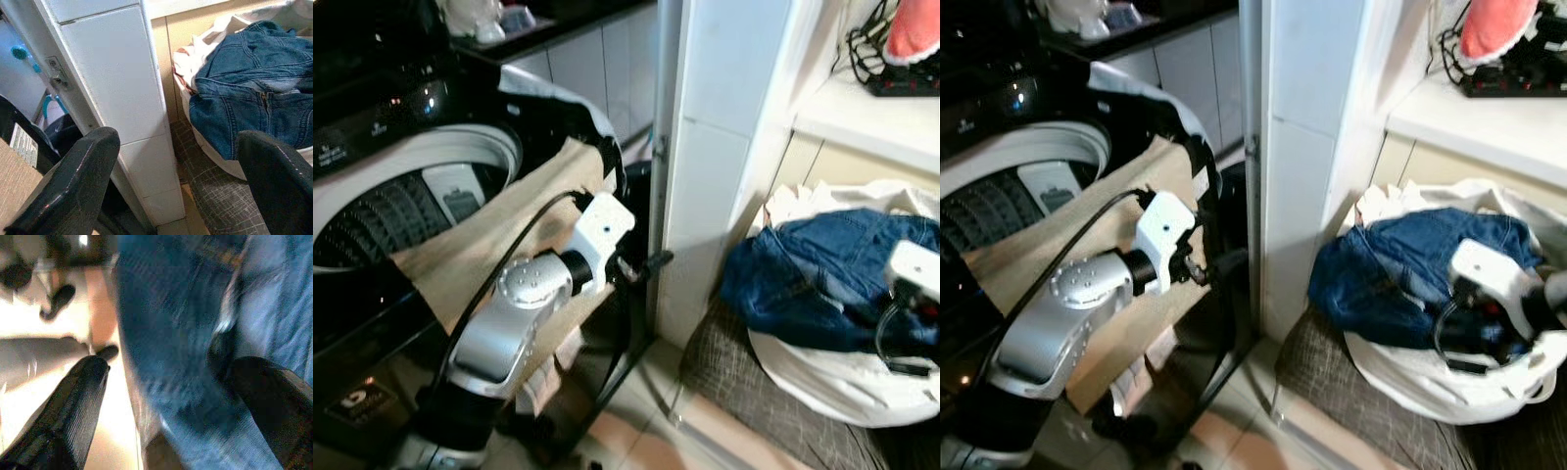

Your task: Clothes washing

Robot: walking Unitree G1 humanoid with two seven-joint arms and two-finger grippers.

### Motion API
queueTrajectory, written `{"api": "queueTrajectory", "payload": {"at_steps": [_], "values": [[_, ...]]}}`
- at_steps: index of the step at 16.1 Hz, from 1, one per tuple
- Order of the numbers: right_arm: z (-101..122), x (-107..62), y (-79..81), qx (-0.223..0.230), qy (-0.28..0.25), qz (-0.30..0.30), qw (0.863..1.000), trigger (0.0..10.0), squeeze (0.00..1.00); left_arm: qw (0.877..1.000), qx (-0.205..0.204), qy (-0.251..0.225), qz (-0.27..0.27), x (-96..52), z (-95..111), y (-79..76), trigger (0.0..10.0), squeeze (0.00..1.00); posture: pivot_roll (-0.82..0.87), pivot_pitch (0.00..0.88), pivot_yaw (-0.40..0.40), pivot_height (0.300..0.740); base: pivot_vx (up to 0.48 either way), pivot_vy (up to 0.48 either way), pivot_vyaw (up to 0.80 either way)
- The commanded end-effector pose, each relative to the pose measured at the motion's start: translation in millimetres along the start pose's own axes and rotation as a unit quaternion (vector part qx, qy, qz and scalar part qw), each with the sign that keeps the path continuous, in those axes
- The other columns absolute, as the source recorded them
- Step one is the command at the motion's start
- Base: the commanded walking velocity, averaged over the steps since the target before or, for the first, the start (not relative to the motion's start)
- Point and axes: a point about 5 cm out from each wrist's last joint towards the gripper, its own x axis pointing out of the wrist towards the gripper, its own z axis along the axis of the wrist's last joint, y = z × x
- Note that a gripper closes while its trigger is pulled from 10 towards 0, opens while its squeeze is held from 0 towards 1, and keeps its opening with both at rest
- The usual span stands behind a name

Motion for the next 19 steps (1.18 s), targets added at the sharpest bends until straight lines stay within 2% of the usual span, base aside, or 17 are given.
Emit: {"api": "queueTrajectory", "payload": {"at_steps": [1,4,5,6,7,11,12,13,14,15,19], "values": [[6.9,-10.3,0.7,-0.014,-0.008,-0.016,1.000,10.0,1.00,1.000,-0.002,0.000,-0.008,-0.9,1.3,-1.1,10.0,0.00,-0.07,0.000,0.082,0.740,0.000,0.000,0.00],[1.2,-2.2,6.8,-0.017,0.013,-0.019,1.000,10.0,1.00,1.000,-0.004,0.001,-0.025,-0.1,1.1,-5.0,10.0,0.00,-0.08,0.000,0.081,0.740,0.000,0.000,0.00],[-1.0,3.2,5.0,-0.022,0.023,-0.037,0.999,10.0,0.92,1.000,-0.003,0.002,-0.023,0.0,0.8,-4.8,10.0,0.00,-0.08,0.000,0.081,0.740,0.000,0.000,0.00],[-2.3,6.5,3.8,-0.027,0.032,-0.055,0.998,10.0,0.77,1.000,-0.003,0.003,-0.022,0.1,0.5,-4.6,10.0,0.00,-0.08,0.000,0.082,0.740,0.000,0.000,0.00],[-3.3,12.7,0.5,-0.046,0.048,-0.083,0.994,10.0,0.00,1.000,-0.002,0.003,-0.021,0.1,0.8,-3.8,10.0,0.00,-0.07,0.000,0.082,0.740,0.000,0.000,0.00],[1.5,20.0,1.2,-0.076,0.054,-0.089,0.992,10.0,0.00,1.000,-0.002,0.004,-0.020,0.2,0.9,-3.1,10.0,0.00,-0.07,0.000,0.081,0.740,0.000,0.000,0.00],[2.8,22.4,0.4,-0.076,0.050,-0.093,0.992,8.3,0.00,1.000,-0.002,0.004,-0.019,0.3,1.2,-2.9,10.0,0.00,-0.07,0.000,0.080,0.740,0.000,0.000,0.00],[8.0,23.3,-8.7,-0.069,0.032,-0.130,0.989,2.7,0.00,1.000,-0.002,0.003,-0.017,0.5,1.8,-2.2,10.0,0.00,-0.07,0.000,0.077,0.740,0.000,0.000,0.00],[9.3,23.2,-10.5,-0.065,0.027,-0.136,0.988,2.7,0.00,1.000,-0.002,0.003,-0.016,0.5,1.9,-2.0,10.0,0.00,-0.07,0.000,0.077,0.740,0.000,0.000,0.00],[10.4,23.8,-12.0,-0.054,0.019,-0.135,0.989,0.0,0.00,1.000,-0.002,0.003,-0.015,0.7,1.7,-2.0,10.0,0.00,-0.07,0.000,0.077,0.740,0.000,0.000,0.00],[-0.4,33.6,-15.7,-0.048,0.034,-0.142,0.988,0.0,0.00,1.000,-0.002,0.004,-0.012,1.2,1.8,-1.9,10.0,0.00,-0.07,0.000,0.073,0.740,0.000,0.000,0.00]]}}
